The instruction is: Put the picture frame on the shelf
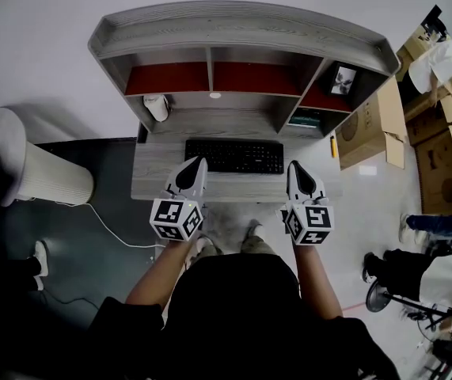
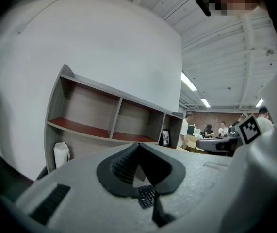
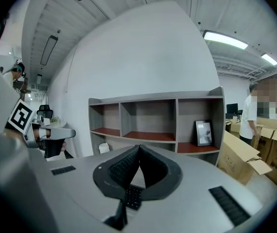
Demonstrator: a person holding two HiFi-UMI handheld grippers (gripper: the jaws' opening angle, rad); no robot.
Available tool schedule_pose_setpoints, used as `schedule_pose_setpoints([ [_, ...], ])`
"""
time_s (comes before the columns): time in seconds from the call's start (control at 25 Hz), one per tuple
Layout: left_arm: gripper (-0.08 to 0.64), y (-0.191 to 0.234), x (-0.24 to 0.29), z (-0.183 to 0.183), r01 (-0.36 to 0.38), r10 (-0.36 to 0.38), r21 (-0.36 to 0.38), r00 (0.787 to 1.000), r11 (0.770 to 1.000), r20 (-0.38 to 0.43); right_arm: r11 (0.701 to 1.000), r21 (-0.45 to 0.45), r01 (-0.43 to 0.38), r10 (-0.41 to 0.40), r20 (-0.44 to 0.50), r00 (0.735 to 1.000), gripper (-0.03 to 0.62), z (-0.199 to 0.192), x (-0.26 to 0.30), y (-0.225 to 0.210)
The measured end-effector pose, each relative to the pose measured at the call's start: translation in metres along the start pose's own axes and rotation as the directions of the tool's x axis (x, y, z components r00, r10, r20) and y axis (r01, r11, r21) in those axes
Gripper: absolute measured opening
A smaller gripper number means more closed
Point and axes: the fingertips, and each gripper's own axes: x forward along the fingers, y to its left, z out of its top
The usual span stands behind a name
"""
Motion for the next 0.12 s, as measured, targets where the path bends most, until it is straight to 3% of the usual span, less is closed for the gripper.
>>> schedule_pose_setpoints([
  [0.12,0.017,-0.0004,0.0017,0.0016,0.005,-0.005,0.0,1.0,1.0,0.001,1.0,-0.002,0.003,-0.003,-0.002,1.0,0.012,0.0004,0.0007,-0.0004],
])
